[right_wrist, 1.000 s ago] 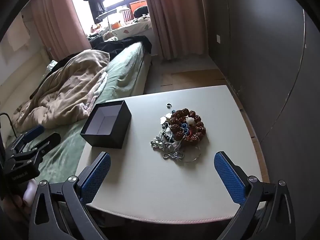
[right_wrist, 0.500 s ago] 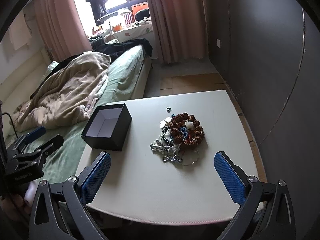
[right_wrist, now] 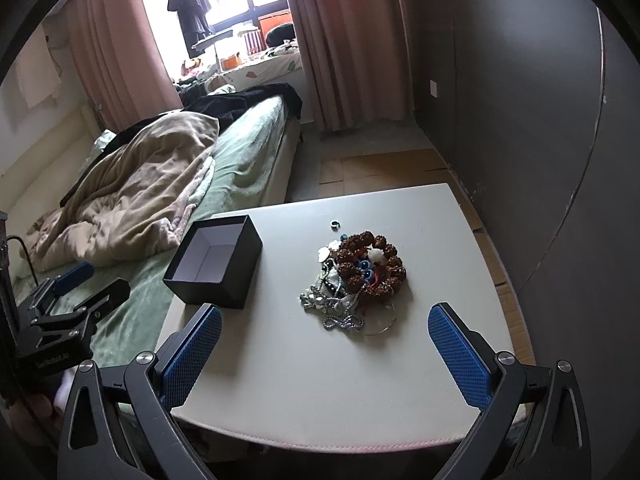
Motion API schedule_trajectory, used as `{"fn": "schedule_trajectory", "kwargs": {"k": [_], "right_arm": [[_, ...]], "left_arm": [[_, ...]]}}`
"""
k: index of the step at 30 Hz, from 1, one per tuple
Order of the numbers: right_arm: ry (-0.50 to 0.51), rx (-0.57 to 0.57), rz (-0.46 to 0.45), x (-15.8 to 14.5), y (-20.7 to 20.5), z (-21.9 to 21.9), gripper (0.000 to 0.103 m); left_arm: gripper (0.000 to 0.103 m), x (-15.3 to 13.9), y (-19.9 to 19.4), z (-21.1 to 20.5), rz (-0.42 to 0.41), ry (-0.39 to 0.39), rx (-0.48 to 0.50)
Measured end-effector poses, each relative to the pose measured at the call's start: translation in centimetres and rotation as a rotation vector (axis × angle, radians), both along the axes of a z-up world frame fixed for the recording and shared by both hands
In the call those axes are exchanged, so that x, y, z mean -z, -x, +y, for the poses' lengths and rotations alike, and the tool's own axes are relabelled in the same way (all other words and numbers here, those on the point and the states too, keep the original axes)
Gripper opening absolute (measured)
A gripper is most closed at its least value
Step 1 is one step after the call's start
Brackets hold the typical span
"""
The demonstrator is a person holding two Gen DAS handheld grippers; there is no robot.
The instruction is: Organize jewelry
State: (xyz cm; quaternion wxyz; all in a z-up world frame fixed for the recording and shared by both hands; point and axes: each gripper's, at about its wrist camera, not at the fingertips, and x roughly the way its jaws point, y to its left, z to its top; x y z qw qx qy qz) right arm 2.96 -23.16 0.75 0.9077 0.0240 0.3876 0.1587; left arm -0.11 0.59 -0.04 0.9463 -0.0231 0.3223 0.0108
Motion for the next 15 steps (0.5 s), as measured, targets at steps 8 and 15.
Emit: {"fn": "schedule_trajectory", "kwargs": {"k": [8,15], "right_arm": [[0.004,-0.001,-0.001,-0.2,0.1,0.0,0.103],[-0.008,0.012,0.003,-0.2,0.0,-0.5,0.103]], "left_arm": [[0.102,-0.2,0.0,-0.5,-0.004,-0.008,-0.009],[0.102,-0.4,0.0,-1.1,-0.003,-0.008,0.005]]}}
